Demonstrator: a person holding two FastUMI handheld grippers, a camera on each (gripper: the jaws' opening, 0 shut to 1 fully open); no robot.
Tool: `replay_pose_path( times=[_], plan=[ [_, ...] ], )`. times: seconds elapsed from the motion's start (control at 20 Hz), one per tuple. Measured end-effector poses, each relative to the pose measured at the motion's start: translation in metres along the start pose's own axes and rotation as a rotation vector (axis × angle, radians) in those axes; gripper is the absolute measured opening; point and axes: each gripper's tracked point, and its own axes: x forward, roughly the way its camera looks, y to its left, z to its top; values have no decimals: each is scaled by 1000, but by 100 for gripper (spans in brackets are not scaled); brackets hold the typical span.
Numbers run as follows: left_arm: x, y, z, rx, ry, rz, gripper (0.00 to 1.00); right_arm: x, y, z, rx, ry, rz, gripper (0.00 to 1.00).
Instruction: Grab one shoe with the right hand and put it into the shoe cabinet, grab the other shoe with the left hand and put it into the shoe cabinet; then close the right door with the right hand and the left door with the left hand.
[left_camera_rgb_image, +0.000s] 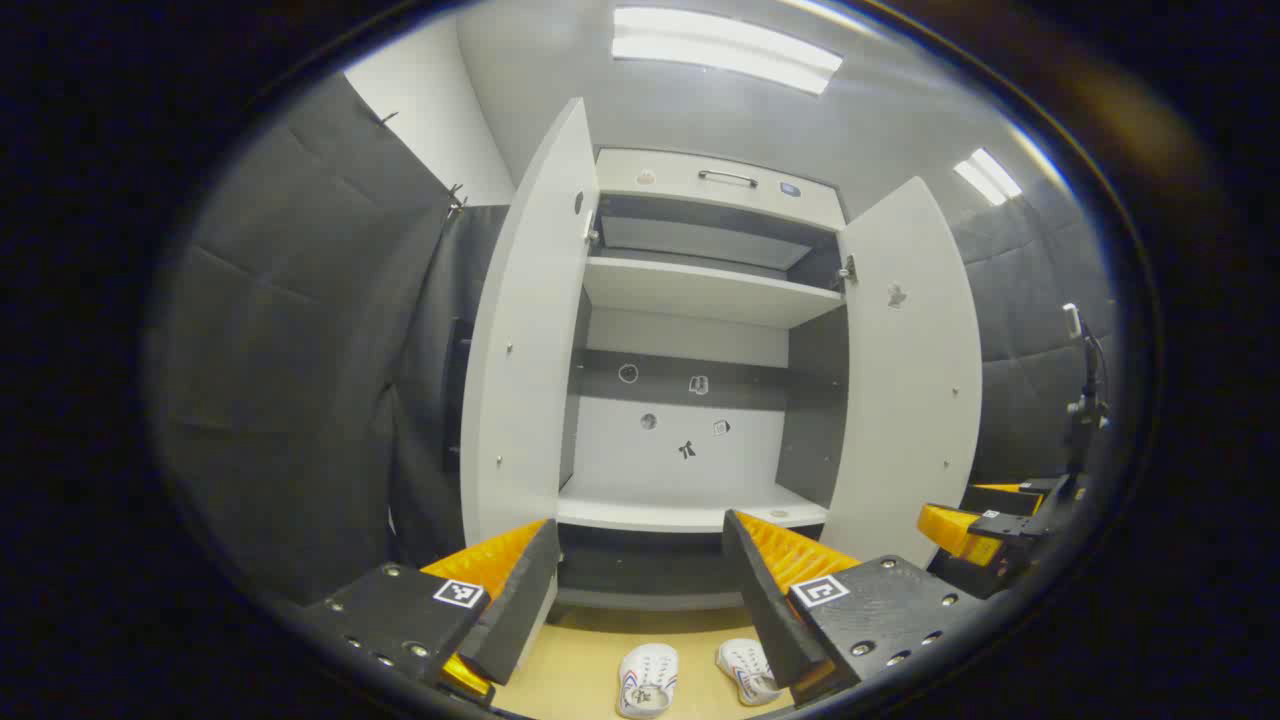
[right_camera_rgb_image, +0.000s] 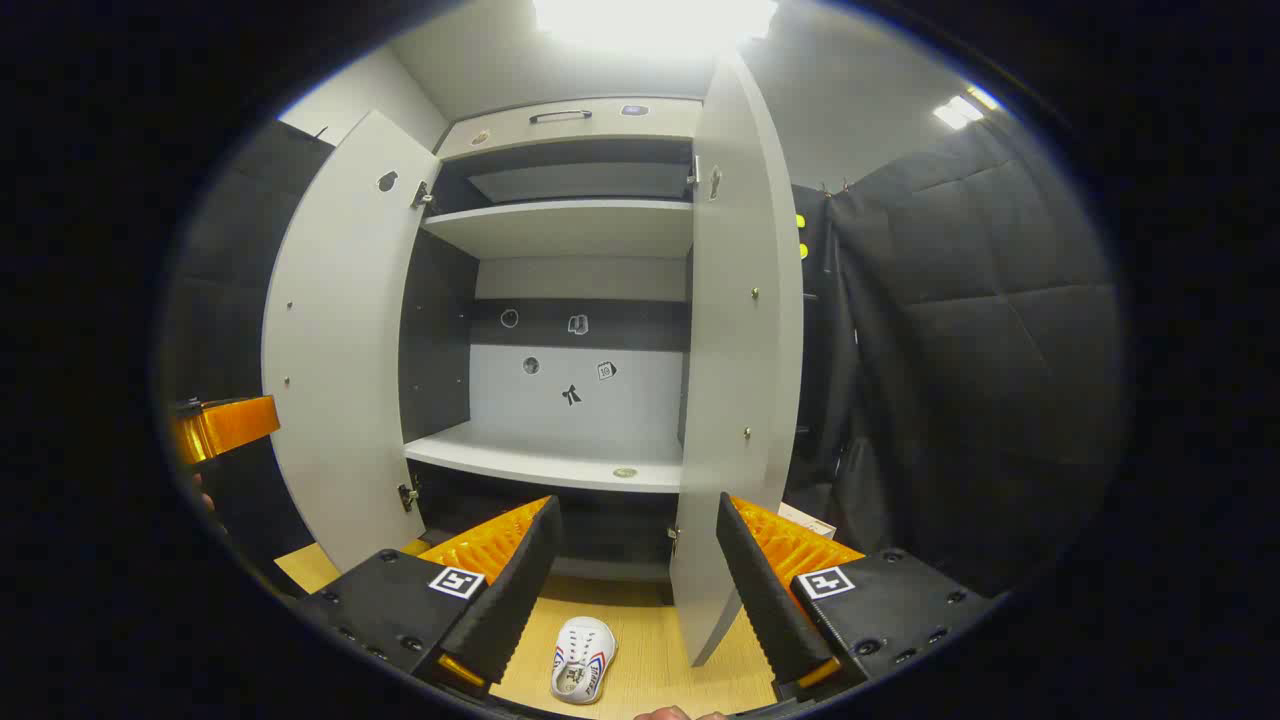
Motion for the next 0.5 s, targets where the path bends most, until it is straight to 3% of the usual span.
replay_pose_path(
  times=[0.5],
  plan=[
    [-29, -23, 9, -16, 14, 127, 95, -2, -9, -6, -7, 25, 124, 98]
  ],
)
